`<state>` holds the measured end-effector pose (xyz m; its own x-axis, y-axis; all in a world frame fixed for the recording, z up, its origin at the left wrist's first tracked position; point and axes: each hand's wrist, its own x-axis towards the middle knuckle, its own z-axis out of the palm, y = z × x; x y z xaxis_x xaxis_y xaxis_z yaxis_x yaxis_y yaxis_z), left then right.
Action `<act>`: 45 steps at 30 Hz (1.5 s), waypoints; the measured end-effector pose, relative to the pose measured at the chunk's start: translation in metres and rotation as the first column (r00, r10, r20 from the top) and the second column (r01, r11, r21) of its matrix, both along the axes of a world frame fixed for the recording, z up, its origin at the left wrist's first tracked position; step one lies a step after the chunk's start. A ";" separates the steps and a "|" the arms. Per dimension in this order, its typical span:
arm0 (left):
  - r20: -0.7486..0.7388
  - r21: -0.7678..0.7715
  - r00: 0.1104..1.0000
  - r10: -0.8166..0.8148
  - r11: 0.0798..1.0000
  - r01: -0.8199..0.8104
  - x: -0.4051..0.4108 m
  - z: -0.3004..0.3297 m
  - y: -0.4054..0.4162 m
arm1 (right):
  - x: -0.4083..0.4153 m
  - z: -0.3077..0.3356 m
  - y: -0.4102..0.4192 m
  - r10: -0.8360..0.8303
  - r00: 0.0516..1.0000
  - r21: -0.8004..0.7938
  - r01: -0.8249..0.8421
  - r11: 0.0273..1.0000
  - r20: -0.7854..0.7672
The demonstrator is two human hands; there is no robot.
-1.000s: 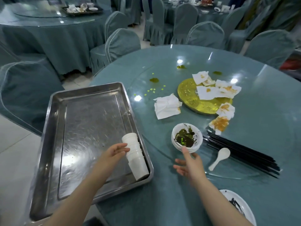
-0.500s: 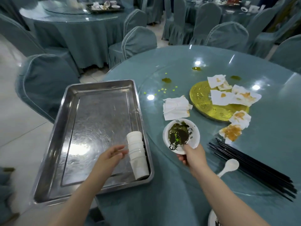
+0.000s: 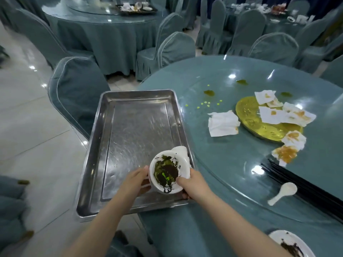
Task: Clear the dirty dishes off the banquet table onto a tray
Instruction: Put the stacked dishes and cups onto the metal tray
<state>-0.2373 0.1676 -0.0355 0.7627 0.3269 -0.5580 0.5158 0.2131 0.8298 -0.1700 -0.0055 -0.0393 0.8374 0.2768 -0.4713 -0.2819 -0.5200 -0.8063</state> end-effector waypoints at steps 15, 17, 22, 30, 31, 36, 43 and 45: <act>-0.195 -0.029 0.970 -0.146 0.989 0.143 0.007 -0.032 0.038 | -0.019 -0.023 0.026 0.026 0.974 -0.303 0.045 0.952 0.226; -0.215 -0.026 0.968 -0.132 0.991 0.130 0.006 -0.036 0.036 | -0.020 -0.023 0.023 0.003 0.972 -0.284 0.066 0.957 0.236; -0.223 0.012 0.963 -0.150 0.988 0.156 0.001 -0.036 0.035 | -0.020 -0.020 0.012 -0.024 0.969 -0.277 0.094 0.956 0.246; 0.022 0.432 0.992 -0.128 0.896 0.106 -0.009 0.001 0.025 | -0.018 -0.020 -0.011 -0.134 0.971 -0.137 0.162 0.977 0.197; 0.070 0.430 0.987 -0.146 0.897 0.102 -0.012 0.008 0.020 | -0.020 -0.020 -0.016 -0.153 0.974 -0.109 0.173 0.979 0.169; 0.202 0.327 0.951 -0.233 0.931 0.159 -0.017 0.029 -0.017 | -0.029 -0.022 -0.054 -0.219 0.964 0.010 0.220 0.975 0.152; 0.223 0.181 0.918 -0.328 0.939 0.292 -0.013 0.024 -0.096 | -0.058 -0.024 -0.145 -0.366 0.911 0.035 0.366 0.930 0.192; 0.221 0.144 0.897 -0.382 0.923 0.357 -0.013 0.019 -0.119 | -0.069 -0.028 -0.178 -0.425 0.880 0.003 0.434 0.901 0.212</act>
<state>-0.2502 0.0484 -0.0170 0.9458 0.0382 -0.3225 0.3239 -0.0419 0.9452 -0.2394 -0.1839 -0.0676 0.9479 -0.1482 -0.2819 -0.3184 -0.4206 -0.8495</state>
